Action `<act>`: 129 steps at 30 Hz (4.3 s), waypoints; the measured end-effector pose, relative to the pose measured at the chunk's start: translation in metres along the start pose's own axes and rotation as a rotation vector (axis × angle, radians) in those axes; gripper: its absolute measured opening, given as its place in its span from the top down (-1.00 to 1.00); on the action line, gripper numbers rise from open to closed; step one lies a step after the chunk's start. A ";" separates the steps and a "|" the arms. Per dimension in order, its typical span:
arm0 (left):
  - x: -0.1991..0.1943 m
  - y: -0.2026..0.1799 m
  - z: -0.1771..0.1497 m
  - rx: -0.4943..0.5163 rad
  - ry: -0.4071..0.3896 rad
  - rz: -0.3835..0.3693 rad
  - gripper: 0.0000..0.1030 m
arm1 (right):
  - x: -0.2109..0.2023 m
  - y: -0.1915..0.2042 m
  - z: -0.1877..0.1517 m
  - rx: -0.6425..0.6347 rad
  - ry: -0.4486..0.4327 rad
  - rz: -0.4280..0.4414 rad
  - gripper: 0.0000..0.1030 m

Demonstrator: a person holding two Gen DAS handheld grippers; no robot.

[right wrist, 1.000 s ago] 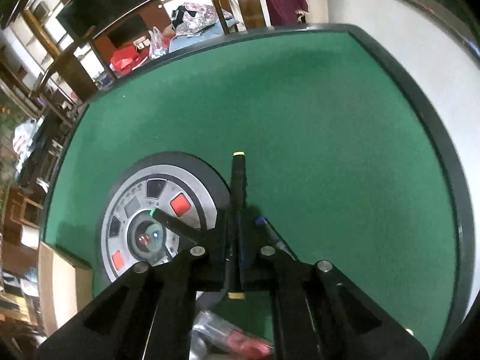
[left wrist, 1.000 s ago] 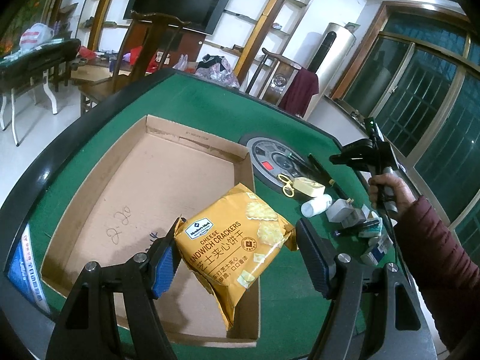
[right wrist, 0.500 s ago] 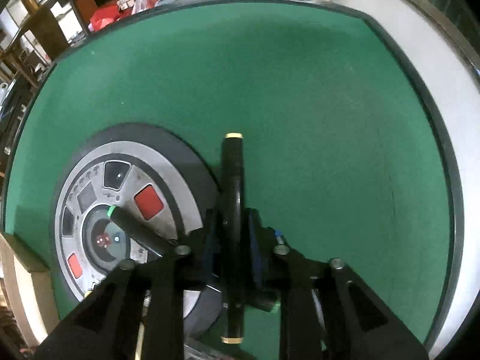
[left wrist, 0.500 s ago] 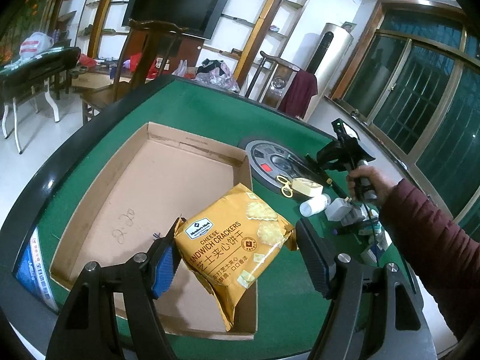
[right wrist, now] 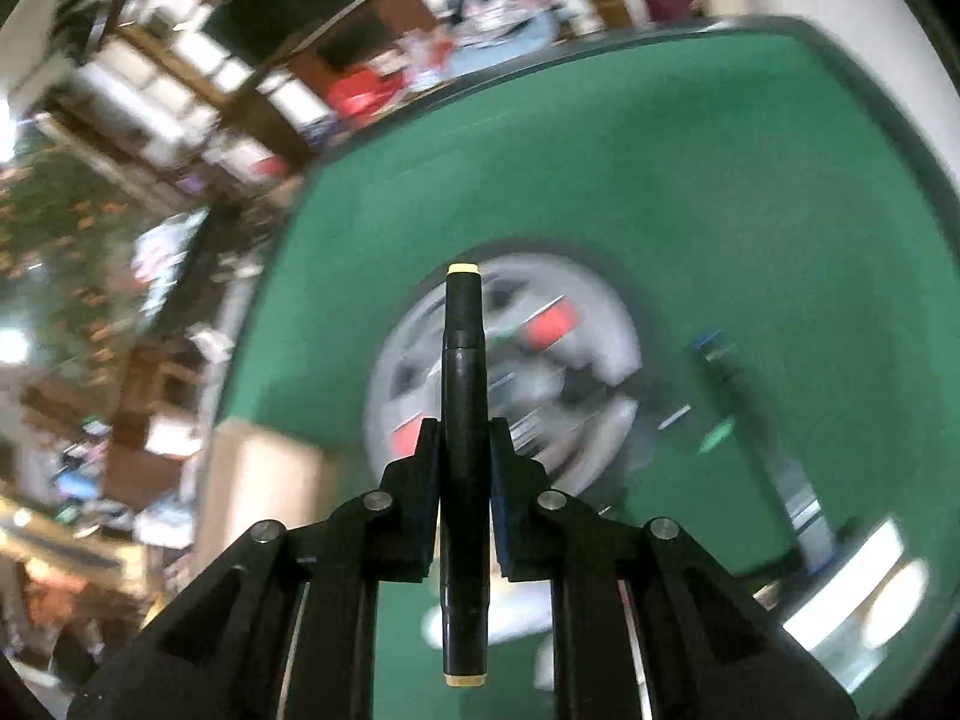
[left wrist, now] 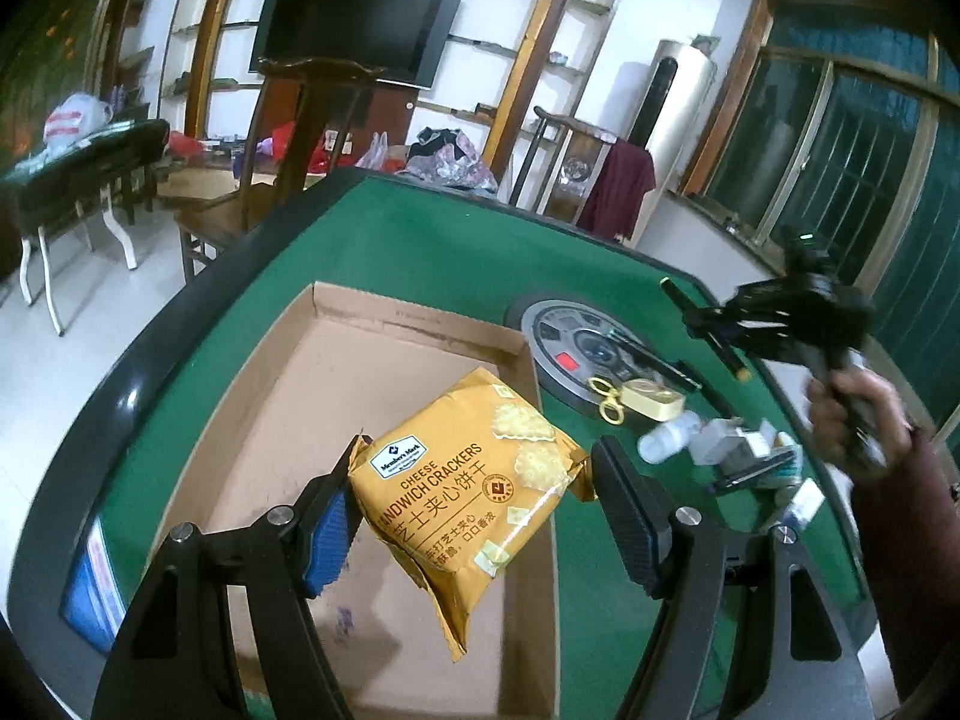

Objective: Organize objects
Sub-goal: 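Lower the marker into the box with the right tool while the left tool releases the bag there, then grasp the white plug charger with the left tool and lift it, then carry the charger to the box with the left tool while the right tool grasps a white leaflet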

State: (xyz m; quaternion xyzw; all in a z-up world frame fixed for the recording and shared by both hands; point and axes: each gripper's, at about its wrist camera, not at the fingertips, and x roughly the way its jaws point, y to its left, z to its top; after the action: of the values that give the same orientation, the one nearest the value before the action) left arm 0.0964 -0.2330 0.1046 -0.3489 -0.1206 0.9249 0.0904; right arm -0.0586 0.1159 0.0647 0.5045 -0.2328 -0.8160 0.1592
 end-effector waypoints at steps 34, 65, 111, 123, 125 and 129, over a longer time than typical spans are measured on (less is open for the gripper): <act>0.109 0.068 0.047 -0.323 0.084 -0.067 -0.32 | 0.078 0.108 -0.070 -0.084 0.024 -0.060 0.40; 0.113 -0.231 -0.028 0.713 0.076 -0.187 -0.85 | -0.153 -0.156 -0.140 0.235 -0.625 -0.330 -1.00; 0.009 -0.102 -0.046 0.180 -0.010 -0.234 0.64 | -0.101 -0.074 -0.098 -0.002 -0.266 -0.253 -1.00; -0.026 -0.053 -0.056 0.104 -0.060 -0.221 0.64 | -0.052 -0.037 -0.109 -0.074 -0.034 -0.128 -1.00; -0.025 -0.048 -0.056 0.088 -0.060 -0.231 0.64 | -0.060 -0.037 -0.110 -0.092 -0.085 -0.250 -1.00; -0.023 -0.043 -0.059 0.071 -0.056 -0.241 0.64 | -0.050 -0.024 -0.119 -0.185 -0.053 -0.341 -1.00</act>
State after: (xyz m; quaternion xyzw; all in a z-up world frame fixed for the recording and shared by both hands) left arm 0.1566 -0.1880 0.0888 -0.3027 -0.1313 0.9204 0.2097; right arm 0.0699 0.1348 0.0441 0.4984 -0.0722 -0.8620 0.0582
